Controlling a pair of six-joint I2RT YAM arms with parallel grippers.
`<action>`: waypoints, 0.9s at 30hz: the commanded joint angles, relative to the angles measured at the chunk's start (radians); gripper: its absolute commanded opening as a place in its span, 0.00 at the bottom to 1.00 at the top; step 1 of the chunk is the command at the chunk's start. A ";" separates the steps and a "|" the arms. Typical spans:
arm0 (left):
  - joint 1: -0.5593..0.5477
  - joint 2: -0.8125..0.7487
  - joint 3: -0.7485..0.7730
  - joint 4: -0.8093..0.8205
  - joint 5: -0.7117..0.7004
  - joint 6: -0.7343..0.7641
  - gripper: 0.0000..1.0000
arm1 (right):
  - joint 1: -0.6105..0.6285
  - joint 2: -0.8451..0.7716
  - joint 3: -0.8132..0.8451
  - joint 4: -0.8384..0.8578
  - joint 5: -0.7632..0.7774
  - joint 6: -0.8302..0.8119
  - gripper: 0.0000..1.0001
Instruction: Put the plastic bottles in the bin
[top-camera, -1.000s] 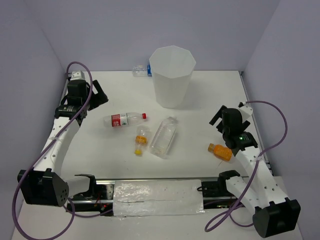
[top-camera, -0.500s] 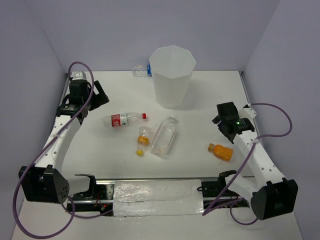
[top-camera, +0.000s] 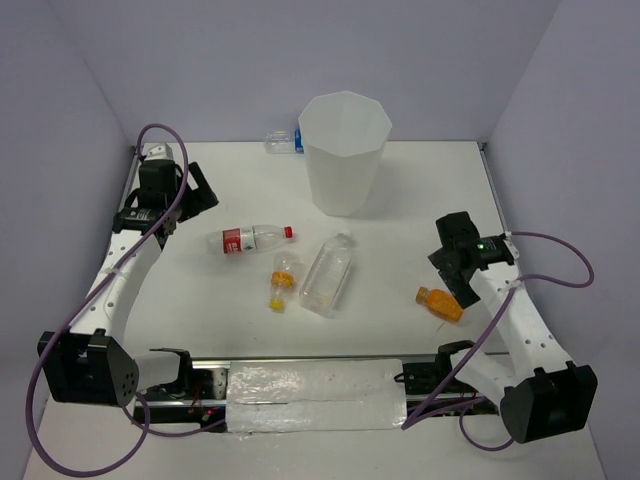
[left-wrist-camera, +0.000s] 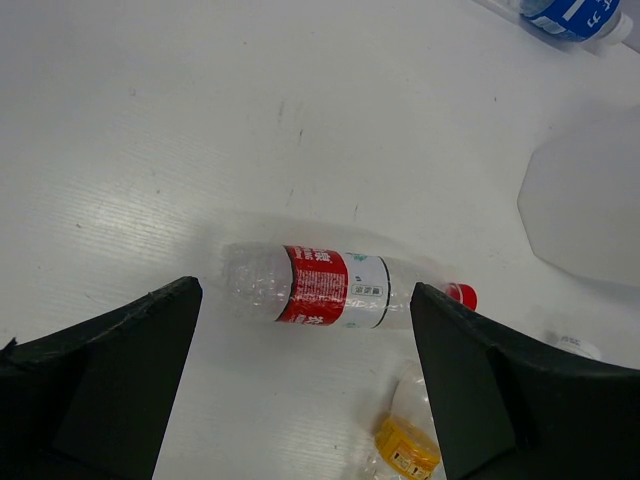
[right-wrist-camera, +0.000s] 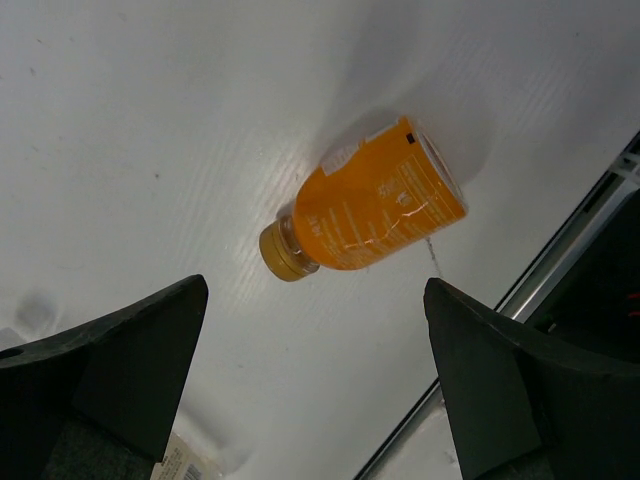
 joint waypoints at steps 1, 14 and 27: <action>-0.005 -0.032 0.023 0.021 0.014 -0.001 0.99 | -0.006 0.004 -0.006 -0.069 -0.032 0.084 0.96; -0.005 -0.029 0.033 -0.010 0.009 0.007 0.99 | -0.065 0.119 -0.139 0.089 -0.135 0.112 0.98; -0.005 -0.034 0.016 -0.013 0.026 -0.001 1.00 | -0.137 0.211 -0.213 0.249 -0.063 0.112 0.98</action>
